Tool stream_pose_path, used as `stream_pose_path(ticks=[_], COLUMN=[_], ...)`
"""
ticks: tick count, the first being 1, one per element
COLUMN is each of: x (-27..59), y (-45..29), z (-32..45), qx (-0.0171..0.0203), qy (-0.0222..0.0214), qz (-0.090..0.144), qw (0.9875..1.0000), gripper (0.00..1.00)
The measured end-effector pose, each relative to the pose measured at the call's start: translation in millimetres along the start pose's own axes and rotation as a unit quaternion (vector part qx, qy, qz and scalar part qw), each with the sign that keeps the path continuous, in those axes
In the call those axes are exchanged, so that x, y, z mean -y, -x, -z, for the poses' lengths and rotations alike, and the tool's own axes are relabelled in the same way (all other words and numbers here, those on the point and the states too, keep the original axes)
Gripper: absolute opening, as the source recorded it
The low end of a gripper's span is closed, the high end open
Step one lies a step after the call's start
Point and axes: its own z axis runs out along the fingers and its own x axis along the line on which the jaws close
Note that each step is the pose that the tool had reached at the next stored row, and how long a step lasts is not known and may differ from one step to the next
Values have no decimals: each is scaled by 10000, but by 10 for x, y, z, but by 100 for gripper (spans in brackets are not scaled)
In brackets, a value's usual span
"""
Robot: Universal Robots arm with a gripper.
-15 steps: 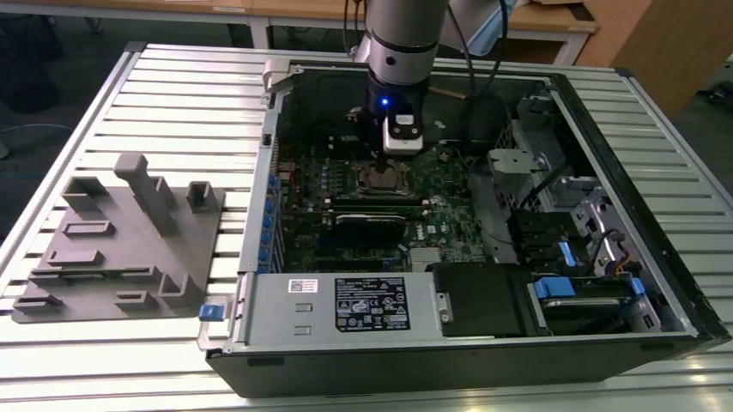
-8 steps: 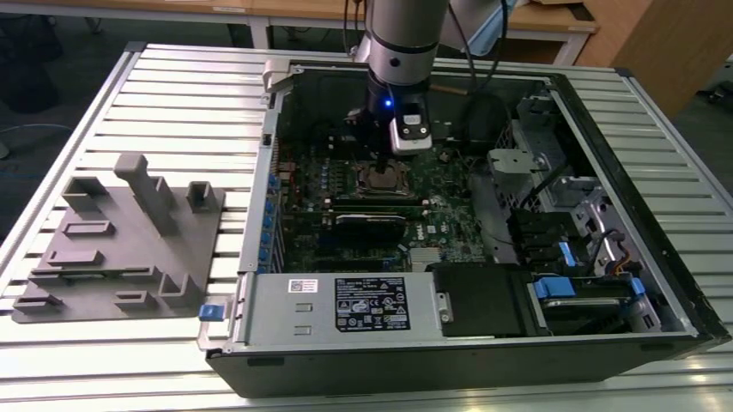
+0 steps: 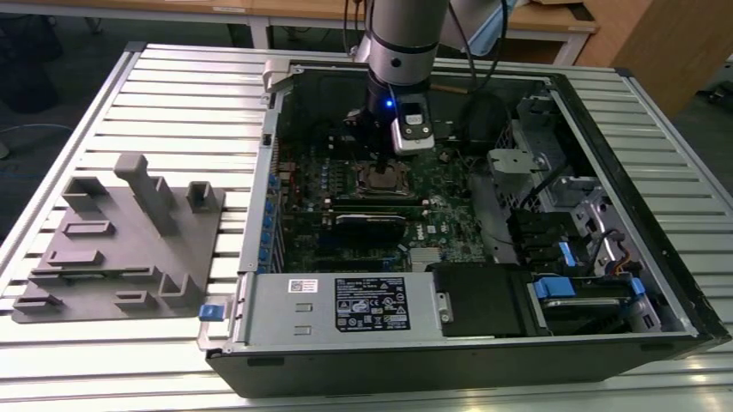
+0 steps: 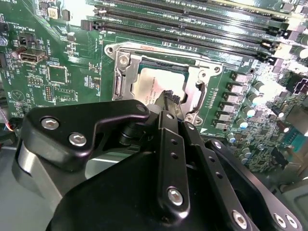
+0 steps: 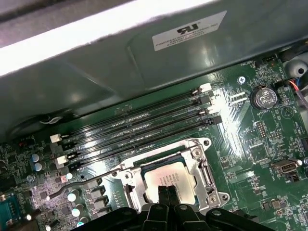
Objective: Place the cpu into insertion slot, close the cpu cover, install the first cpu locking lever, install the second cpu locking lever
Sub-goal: 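Close the cpu cover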
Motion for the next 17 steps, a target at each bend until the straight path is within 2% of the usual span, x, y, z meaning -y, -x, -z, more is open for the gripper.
stream_pose_path(ticks=[2,5,9,13,17], x=[0,0,0,1,1], y=[0,0,0,0,0], z=[-1,-4,-10,-18,-29], qx=[-2,-10,-20,-30,-41], qy=[-1,-3,-6,-8,-11], qz=[67,324,684,1045,1409], qw=[10000,9995,9977,9945,9900], gripper=[11,11,11,11,11])
